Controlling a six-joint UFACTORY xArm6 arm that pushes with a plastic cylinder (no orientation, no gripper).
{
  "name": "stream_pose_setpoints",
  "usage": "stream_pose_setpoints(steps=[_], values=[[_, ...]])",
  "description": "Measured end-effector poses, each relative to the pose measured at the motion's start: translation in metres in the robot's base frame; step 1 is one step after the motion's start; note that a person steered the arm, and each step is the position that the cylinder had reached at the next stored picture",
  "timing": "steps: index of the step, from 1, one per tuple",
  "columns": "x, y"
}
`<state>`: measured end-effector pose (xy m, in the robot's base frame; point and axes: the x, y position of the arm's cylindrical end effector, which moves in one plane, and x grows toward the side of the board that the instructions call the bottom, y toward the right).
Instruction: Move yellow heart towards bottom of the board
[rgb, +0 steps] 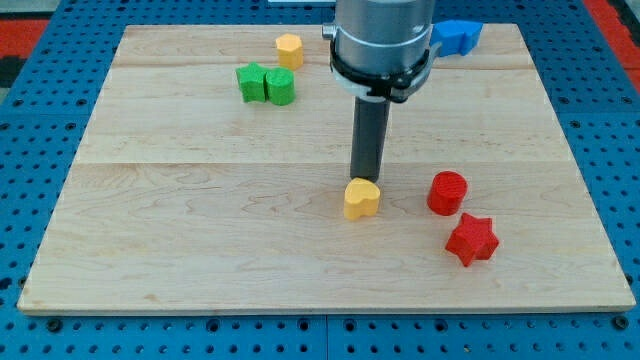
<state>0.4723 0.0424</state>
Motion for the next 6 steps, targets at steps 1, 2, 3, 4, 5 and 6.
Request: stream_pose_setpoints(steps=[1, 2, 3, 4, 5, 6], values=[[0.004, 0.016], [0.015, 0.034], [0.036, 0.002], [0.052, -0.056], [0.04, -0.083], [0.032, -0.092]])
